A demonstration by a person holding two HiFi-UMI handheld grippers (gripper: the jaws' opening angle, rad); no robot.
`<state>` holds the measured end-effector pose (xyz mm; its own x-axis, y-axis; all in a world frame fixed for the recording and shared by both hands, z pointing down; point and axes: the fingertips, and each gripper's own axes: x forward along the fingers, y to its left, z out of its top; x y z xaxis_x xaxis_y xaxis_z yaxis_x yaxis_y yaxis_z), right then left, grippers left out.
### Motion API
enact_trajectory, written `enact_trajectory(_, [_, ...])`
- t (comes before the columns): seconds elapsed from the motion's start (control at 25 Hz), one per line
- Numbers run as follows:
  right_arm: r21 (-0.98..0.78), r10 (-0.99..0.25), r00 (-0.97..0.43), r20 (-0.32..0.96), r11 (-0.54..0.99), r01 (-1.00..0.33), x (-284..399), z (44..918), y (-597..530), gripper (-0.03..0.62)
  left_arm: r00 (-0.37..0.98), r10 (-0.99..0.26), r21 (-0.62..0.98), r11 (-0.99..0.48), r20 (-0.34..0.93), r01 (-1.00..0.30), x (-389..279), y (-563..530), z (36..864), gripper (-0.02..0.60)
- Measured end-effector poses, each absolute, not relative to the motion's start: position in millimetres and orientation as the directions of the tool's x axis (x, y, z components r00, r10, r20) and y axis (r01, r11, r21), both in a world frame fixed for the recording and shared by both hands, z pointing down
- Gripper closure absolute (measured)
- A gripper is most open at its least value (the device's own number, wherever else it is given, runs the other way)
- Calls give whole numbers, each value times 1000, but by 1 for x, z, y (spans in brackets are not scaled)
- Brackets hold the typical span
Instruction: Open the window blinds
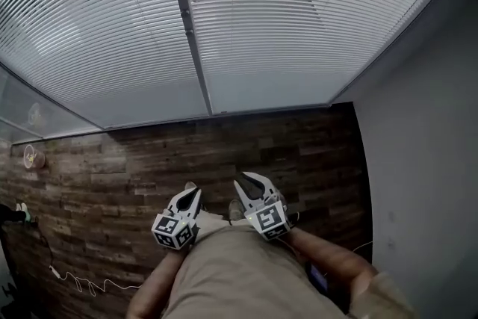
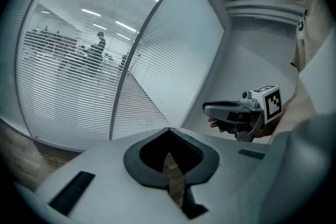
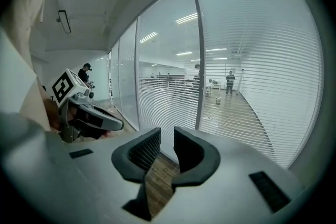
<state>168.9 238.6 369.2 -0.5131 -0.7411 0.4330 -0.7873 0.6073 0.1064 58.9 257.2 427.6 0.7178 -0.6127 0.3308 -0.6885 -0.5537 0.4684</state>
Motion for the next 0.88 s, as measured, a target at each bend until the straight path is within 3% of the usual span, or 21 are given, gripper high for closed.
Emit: enact_trajectory(0.88, [83,-615,-610,500,735,-673,138,376,242,522,674,-669,437,-528,314,-728,43,250,412,569])
